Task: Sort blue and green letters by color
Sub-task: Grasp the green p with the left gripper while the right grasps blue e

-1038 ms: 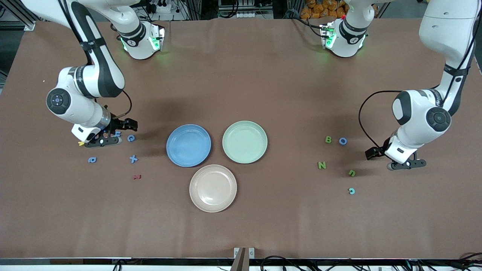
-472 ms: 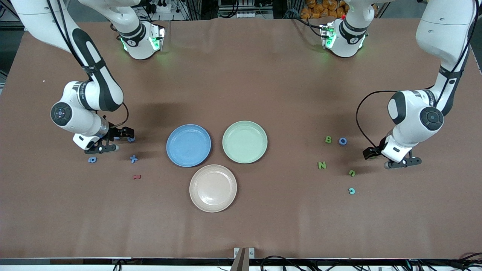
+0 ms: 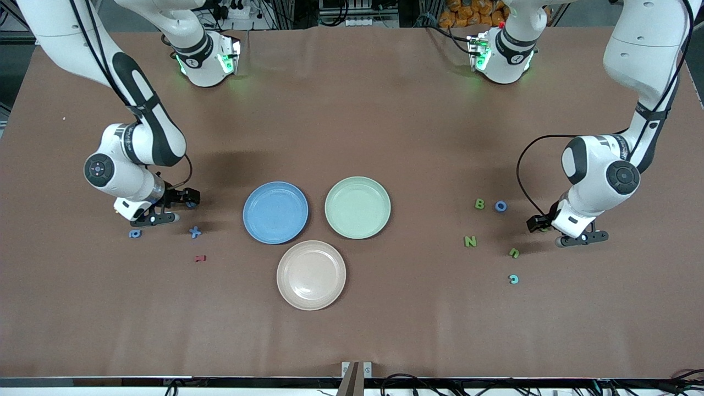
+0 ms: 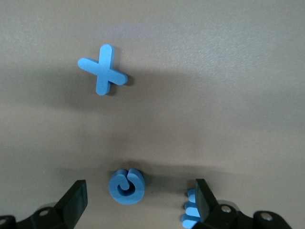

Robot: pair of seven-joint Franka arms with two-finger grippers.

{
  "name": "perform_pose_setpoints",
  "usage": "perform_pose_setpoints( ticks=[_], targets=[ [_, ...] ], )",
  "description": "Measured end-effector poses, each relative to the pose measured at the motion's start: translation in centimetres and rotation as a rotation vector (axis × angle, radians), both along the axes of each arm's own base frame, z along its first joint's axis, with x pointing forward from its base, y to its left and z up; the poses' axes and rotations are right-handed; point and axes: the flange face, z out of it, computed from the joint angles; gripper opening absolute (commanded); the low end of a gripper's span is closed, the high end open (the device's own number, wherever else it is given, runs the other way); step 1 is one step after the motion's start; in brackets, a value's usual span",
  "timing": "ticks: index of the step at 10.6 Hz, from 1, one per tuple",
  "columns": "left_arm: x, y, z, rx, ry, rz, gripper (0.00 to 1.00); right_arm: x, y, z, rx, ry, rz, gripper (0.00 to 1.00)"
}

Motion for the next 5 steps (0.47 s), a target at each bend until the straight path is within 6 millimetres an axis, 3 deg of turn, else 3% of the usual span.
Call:
perform_pose_setpoints(
  ticks=[5],
  targets=[
    [-0.1,0.0,-0.4,-0.001,0.008,0.000,0.71,0.0,2.3,-0.4,-0.004,0.003,-0.022,1.00]
  ],
)
